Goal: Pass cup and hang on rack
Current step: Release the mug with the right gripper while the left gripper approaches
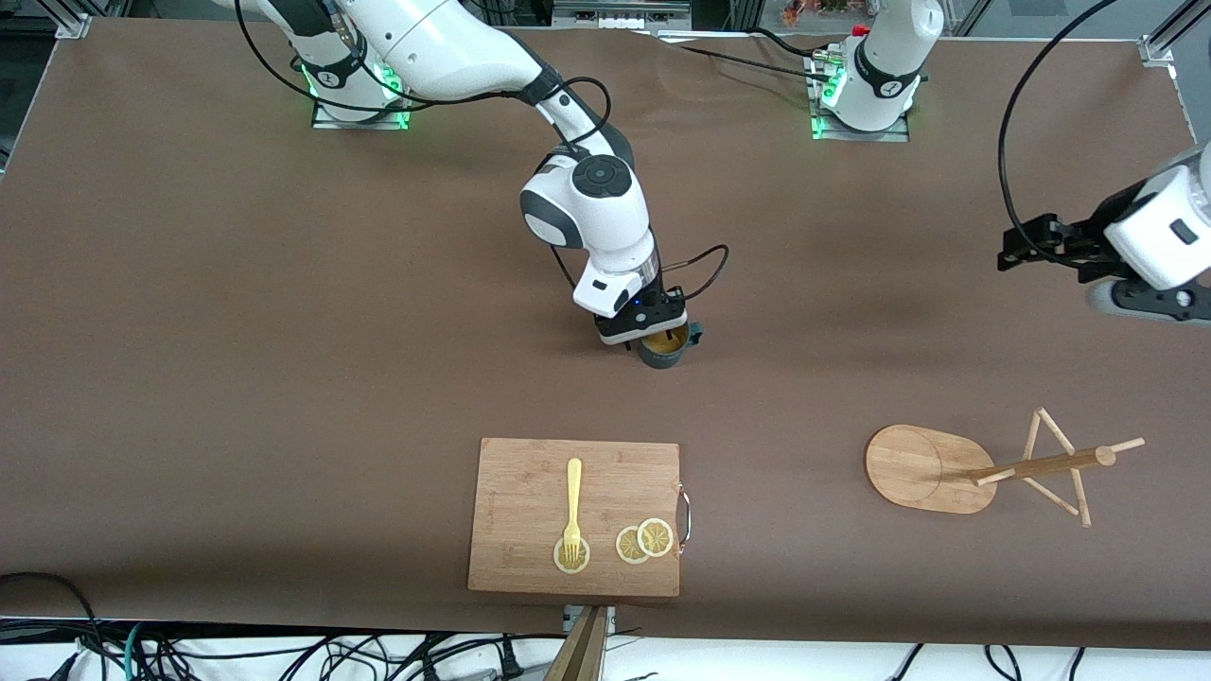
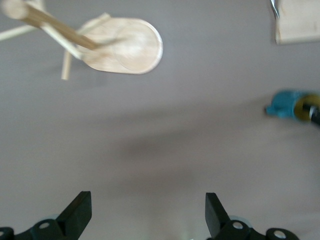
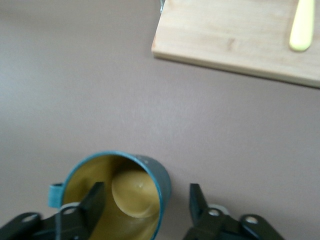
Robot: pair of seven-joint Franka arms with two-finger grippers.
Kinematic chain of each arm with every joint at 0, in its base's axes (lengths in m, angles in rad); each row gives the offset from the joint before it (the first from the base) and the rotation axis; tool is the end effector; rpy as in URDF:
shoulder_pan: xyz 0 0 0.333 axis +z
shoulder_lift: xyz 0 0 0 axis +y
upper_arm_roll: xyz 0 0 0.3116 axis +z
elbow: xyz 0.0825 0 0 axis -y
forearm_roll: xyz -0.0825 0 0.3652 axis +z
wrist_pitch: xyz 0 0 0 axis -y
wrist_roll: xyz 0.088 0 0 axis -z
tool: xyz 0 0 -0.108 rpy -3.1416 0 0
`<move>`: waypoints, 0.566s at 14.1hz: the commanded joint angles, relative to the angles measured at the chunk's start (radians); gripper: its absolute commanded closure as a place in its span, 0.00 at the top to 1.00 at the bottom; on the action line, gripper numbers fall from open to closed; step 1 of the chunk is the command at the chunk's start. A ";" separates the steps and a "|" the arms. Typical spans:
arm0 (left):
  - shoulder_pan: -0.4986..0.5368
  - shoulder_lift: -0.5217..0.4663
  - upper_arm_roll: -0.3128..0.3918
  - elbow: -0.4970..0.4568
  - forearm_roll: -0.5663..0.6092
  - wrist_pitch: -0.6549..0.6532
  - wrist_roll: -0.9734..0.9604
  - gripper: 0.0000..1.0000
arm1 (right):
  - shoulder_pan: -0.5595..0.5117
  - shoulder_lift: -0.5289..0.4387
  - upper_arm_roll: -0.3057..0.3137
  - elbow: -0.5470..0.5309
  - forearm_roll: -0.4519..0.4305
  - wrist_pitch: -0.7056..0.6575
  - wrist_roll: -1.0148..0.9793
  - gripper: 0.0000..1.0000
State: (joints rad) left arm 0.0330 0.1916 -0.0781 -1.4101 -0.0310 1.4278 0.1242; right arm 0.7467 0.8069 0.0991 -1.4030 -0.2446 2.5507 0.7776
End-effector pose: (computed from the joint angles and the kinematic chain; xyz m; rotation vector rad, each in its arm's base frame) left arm 0.5752 -0.0253 0.5732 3.0663 -0.2627 -0.2643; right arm 0.5039 0.5466 0.2669 -2.9117 -0.2993 -0.4638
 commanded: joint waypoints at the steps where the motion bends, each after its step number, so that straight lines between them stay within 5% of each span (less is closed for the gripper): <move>1: -0.010 -0.014 0.004 -0.047 -0.013 -0.007 0.170 1.00 | -0.027 -0.102 0.001 -0.007 0.033 -0.146 -0.006 0.89; 5: -0.024 -0.015 0.000 -0.105 -0.044 -0.010 0.453 1.00 | -0.075 -0.230 -0.002 -0.008 0.063 -0.412 -0.107 0.89; 8: -0.024 -0.017 0.000 -0.197 -0.183 0.009 0.610 1.00 | -0.148 -0.326 -0.012 -0.010 0.067 -0.607 -0.257 0.89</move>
State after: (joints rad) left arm 0.0109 0.1939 -0.0821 -1.5327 -0.1348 1.4205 0.6229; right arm 0.6530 0.5515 0.0834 -1.3839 -0.1981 2.0356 0.6159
